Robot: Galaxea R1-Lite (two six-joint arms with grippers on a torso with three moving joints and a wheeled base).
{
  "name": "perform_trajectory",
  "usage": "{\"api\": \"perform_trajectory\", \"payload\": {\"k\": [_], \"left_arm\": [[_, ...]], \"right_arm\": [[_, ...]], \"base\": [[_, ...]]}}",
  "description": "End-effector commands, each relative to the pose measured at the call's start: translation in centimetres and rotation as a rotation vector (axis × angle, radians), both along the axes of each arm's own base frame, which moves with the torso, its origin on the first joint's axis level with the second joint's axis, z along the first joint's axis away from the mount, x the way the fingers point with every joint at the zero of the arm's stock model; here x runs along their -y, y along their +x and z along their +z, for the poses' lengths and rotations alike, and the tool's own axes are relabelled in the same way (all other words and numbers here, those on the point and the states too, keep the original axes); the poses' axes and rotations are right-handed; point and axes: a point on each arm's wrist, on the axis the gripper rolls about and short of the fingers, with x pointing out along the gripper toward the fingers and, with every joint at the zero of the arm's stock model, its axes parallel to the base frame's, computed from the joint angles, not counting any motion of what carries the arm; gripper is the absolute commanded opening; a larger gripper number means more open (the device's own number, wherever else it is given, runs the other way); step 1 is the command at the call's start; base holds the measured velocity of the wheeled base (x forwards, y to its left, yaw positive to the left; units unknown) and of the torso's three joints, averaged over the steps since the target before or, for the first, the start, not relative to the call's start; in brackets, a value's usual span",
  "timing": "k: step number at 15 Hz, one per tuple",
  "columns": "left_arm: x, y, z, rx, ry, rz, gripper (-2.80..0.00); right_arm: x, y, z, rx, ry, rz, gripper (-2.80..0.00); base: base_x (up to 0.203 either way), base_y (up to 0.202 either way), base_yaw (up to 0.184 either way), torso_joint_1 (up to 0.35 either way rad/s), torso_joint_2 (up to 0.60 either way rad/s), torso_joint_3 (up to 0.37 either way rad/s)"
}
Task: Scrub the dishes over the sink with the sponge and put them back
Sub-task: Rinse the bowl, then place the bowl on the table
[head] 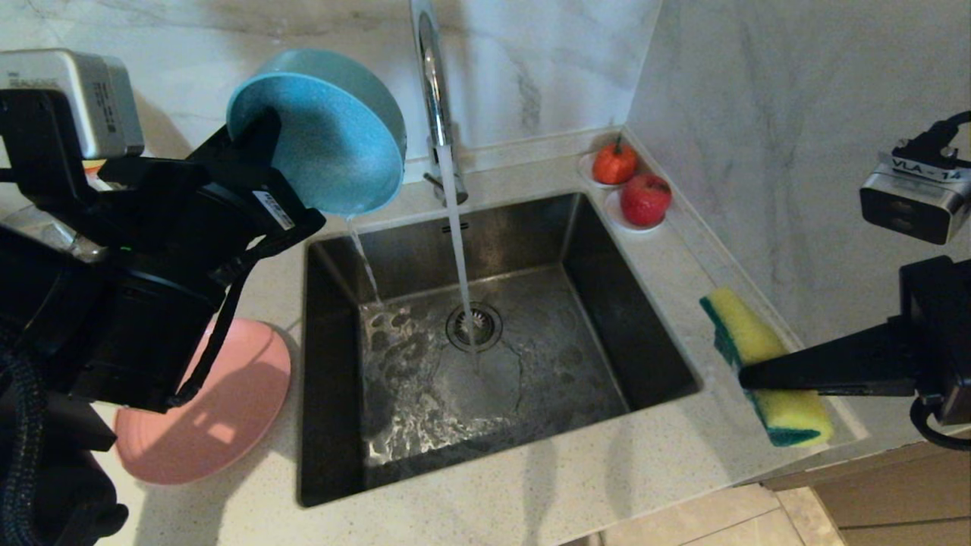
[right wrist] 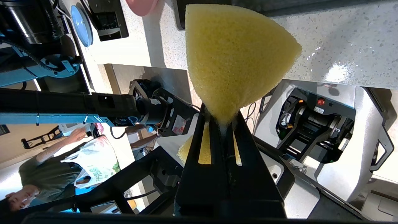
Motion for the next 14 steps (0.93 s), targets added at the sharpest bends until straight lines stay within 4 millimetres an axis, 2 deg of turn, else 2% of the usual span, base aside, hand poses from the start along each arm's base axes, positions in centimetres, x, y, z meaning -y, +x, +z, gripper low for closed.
{"api": "perform_trajectory", "payload": {"k": [1,5,10,14], "left_arm": [[0.2,0.5,-1.0,-0.036,0.009,0.019,-2.8],[1.1,2.4,-5.3,-0.333,0.034,0.05,-2.8],[1.0,2.2,-8.5,-0.813,0.11,0.044,-2.8],[2.2,3.7,-7.5,-1.079,-0.079,-0.084,-2.8]], "right_arm": [[0.0,0.0,0.0,-0.006,0.0,0.002,-2.8],[0.2,-0.4,0.5,0.013,0.012,0.002,-2.8],[0.6,-0.8,0.6,0.024,0.019,0.001,-2.8],[0.5,-0.7,0.4,0.016,0.015,0.001,-2.8]], "base": [[0.0,0.0,0.0,0.0,0.0,0.0],[0.0,0.0,0.0,0.0,0.0,0.0],[0.0,0.0,0.0,0.0,0.0,0.0],[0.0,0.0,0.0,0.0,0.0,0.0]]}}
